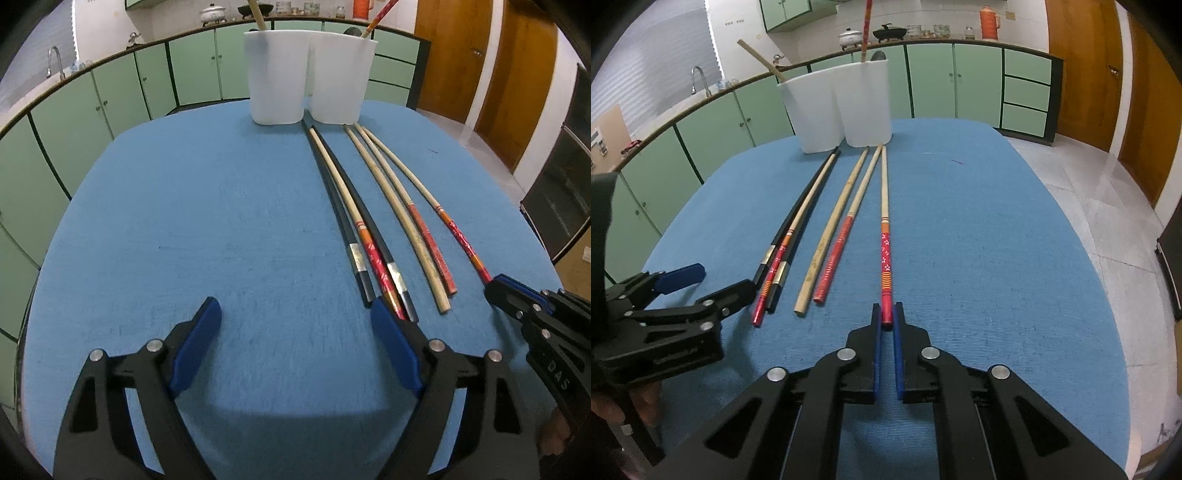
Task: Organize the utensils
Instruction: 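Grasp a red-patterned chopstick with the right tool while the left grasps a black chopstick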
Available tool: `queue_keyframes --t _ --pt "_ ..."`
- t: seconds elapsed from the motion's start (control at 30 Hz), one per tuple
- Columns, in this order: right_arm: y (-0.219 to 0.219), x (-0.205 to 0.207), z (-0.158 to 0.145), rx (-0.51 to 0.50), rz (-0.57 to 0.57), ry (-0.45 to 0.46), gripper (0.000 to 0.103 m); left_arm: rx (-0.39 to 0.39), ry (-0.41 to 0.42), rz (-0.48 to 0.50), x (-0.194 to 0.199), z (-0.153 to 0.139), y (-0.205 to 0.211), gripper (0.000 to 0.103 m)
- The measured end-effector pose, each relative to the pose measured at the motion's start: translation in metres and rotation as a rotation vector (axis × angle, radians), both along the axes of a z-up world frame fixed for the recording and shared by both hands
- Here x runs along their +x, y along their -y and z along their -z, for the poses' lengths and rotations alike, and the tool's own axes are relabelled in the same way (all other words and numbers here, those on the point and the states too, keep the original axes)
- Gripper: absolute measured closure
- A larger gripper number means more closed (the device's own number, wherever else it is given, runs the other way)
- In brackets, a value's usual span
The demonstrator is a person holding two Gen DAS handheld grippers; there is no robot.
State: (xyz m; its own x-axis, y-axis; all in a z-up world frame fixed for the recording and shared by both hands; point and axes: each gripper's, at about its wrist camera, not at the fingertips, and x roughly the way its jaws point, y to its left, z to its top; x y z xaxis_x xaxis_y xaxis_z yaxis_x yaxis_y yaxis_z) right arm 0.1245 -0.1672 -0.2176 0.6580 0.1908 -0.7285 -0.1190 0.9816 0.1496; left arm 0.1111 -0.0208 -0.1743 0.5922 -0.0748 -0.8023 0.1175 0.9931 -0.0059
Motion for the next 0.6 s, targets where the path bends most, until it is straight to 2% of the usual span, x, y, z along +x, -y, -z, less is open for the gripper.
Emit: queue_keyframes --t 0.13,0.4,0.47,0.53,0.6 --pt "0.001 0.000 0.001 0.008 -0.002 0.001 0.097 0.010 0.004 0.003 0.001 -0.001 0.007 0.033" --pt "0.003 0.000 0.002 0.035 -0.003 -0.002 0.097 0.010 0.005 -0.002 0.006 -0.001 0.013 0.036" --pt "0.005 -0.001 0.002 0.038 -0.004 -0.002 0.097 0.012 0.009 0.000 0.007 -0.001 0.015 0.043" --pt "0.005 -0.001 0.002 0.042 -0.004 -0.003 0.097 0.008 0.014 0.002 0.009 -0.001 0.015 0.058" --pt "0.006 0.000 0.002 0.044 -0.004 -0.003 0.097 0.004 0.018 0.009 0.008 -0.002 0.016 0.067"
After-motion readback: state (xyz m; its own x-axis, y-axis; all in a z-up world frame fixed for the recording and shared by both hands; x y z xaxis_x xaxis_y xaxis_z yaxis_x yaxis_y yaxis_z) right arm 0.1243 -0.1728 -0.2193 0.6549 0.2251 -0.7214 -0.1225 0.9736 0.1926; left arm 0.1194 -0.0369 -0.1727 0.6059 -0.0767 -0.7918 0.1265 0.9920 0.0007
